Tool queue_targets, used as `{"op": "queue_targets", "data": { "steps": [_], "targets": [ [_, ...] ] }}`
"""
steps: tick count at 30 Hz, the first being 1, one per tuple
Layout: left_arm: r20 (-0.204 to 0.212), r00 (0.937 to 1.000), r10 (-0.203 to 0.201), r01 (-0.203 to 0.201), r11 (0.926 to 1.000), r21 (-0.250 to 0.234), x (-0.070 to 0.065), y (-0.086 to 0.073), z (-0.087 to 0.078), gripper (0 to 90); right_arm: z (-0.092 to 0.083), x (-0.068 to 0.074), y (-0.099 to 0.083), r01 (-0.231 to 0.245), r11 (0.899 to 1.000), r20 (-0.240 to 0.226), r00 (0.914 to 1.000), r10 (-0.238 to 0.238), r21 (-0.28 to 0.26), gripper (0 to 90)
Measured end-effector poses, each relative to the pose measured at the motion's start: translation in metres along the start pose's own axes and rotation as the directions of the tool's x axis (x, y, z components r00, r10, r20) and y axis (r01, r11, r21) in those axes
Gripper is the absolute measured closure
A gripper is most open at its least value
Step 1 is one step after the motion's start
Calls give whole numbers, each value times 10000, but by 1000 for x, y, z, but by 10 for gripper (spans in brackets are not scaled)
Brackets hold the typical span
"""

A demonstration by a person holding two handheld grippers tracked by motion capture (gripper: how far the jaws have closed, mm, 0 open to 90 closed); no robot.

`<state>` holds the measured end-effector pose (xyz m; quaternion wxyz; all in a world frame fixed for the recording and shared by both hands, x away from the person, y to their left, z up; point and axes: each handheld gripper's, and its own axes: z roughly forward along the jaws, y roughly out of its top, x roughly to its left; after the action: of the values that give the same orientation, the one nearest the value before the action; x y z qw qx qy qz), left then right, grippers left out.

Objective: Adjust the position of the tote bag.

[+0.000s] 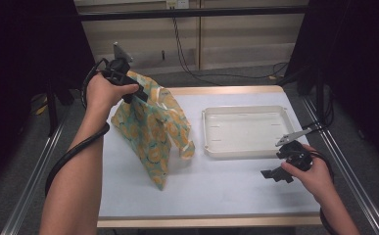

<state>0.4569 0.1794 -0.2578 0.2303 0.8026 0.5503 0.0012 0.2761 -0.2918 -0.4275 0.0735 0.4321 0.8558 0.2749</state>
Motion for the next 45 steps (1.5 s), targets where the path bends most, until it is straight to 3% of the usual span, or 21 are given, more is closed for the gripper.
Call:
{"op": "queue_targets", "data": {
  "steps": [6,13,17,20,26,34,35,36,38,40,42,45],
  "targets": [
    [-42,9981,-613,614,9979,213,-1,0,0,514,0,-1,0,73,10000,-37,10000,-73,-64,34],
    [-196,9976,-657,668,9958,619,0,-2,2,716,-1,-1,-1,-56,10000,6,10000,56,68,34],
    [11,9964,-846,842,9929,837,3,-3,1,855,-2,-2,-1,-48,9999,-91,9999,47,-110,34],
    [99,9959,-904,891,9918,916,3,-3,1,895,-2,-3,-1,59,9999,-38,10000,-60,-143,34],
    [-67,9986,-523,527,9933,1032,2,-1,-2,900,-3,-3,-1,-22,9998,-163,9999,19,-219,34],
    [743,9971,169,-254,9930,1150,-1,0,-7,900,-3,-4,-2,-115,9997,-192,9998,111,-195,34],
    [890,9918,914,-1023,9867,1261,-5,2,-9,900,-2,-4,-1,-68,9998,-258,9996,63,-201,34],
    [1048,9871,1210,-1340,9828,1268,-8,3,-9,900,-2,-4,-1,-92,9998,-268,9996,86,-202,34],
    [1275,9719,1978,-2140,9683,1289,-14,4,-11,900,-2,-4,-2,-99,9998,-264,9996,94,-181,34],
    [1557,9575,2427,-2635,9558,1303,-19,5,-12,900,-1,-4,-2,-54,9997,-280,9996,47,-237,34],
    [1782,9348,3072,-3296,9373,1130,-21,6,-13,900,-1,-3,-2,-123,9998,-275,9996,119,-156,33],
    [2007,9142,3521,-3782,9192,1099,-20,5,-13,900,-1,-3,-2,-77,9999,-307,9995,72,-148,33]
  ]
}}
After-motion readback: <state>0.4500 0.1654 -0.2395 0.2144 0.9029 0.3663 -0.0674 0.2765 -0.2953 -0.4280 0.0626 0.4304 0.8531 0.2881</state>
